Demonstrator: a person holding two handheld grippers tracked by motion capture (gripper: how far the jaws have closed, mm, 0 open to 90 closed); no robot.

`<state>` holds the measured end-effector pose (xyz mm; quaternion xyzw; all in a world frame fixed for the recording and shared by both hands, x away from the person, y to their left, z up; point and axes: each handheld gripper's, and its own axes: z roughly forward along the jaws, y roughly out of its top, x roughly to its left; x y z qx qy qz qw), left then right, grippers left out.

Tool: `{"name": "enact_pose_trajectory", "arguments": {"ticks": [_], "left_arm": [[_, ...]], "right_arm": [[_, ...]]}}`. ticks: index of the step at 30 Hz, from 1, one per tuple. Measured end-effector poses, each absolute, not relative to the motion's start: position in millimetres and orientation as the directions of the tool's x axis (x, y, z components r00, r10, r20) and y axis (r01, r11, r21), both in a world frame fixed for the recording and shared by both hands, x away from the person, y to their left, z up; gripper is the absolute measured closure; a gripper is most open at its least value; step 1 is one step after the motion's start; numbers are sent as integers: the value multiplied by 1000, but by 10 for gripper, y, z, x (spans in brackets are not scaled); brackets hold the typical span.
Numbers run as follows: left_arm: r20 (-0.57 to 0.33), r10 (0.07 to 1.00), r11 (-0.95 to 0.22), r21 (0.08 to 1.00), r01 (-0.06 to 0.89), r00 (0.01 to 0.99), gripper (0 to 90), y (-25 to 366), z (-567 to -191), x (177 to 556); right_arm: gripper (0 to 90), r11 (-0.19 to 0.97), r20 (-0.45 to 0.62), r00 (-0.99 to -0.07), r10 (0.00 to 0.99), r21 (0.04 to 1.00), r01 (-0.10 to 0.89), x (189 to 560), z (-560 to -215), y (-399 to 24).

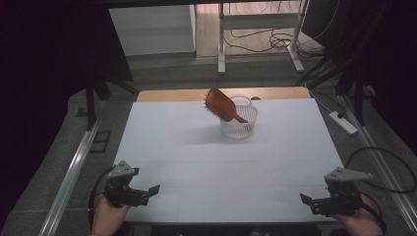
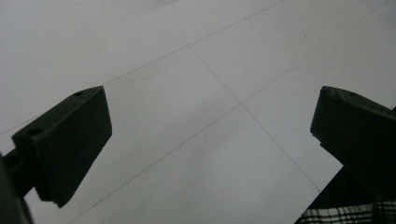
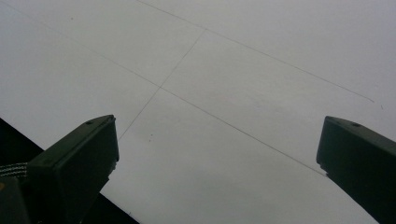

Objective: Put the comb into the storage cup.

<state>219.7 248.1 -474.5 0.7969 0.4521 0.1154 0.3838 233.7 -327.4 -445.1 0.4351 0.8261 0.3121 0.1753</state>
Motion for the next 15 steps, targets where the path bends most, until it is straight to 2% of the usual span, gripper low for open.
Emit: {"name": "enact_pose_trajectory", "arguments": {"ticks": [15], "left_arm": [[-134,814,-322,706,631,565,0,2461,-4731,2131]], "right_arm": [[0,426,-19,-558,829,669,609,2335,-4448,-3272]]}}
